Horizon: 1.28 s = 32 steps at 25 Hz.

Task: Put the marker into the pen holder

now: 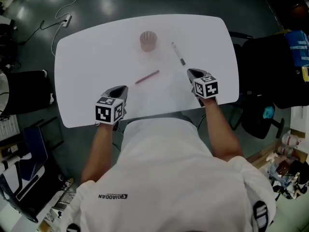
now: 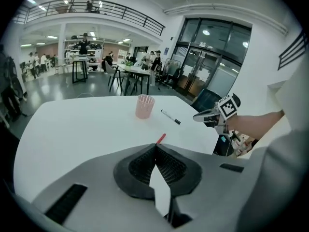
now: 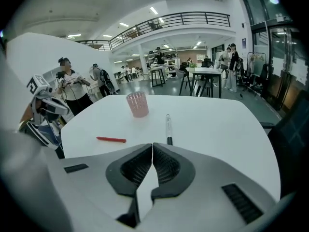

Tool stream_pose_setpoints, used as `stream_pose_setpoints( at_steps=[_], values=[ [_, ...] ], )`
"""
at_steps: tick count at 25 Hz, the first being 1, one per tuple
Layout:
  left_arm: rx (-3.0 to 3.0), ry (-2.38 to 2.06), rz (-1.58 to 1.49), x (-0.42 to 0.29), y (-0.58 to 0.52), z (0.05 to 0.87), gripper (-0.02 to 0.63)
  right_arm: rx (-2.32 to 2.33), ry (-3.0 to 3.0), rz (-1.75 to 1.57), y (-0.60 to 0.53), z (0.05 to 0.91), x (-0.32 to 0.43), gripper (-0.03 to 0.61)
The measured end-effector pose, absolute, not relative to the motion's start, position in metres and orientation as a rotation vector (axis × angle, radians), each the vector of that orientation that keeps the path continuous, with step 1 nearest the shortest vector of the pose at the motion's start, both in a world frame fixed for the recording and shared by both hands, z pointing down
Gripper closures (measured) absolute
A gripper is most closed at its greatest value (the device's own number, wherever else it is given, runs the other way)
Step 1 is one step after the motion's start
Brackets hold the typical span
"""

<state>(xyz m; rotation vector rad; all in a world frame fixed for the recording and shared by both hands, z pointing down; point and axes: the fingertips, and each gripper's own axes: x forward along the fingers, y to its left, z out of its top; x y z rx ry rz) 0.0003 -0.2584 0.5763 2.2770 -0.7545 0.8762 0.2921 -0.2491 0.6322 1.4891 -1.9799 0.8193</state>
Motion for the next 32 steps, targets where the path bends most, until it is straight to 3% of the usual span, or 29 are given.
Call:
stream_pose_setpoints(
  at_steps=[5, 9, 23, 32],
  values=[
    [2.190, -0.885, 0.847, -0.003, -0.255, 0.577, 0.588, 1.368, -1.946, 0.772, -0.274, 0.677, 0.304, 0.539],
    [2.140, -0.966, 0.810, 0.003, -0.248, 0.572, 0.588, 1.327, -1.916, 0.793, -0.289, 0.707, 0.319, 0.465],
    [2.045, -1.093, 0.769, -0.002, -0.222, 0.572, 0.588, 1.237, -1.904, 0.863, -0.306, 0.722, 0.319, 0.488],
    [2.098, -1.046, 0.768, 0.004, -0.228, 0.568, 0.588, 1.307, -2.027, 0.836, -0.306, 0.673, 0.310, 0.491]
  ],
)
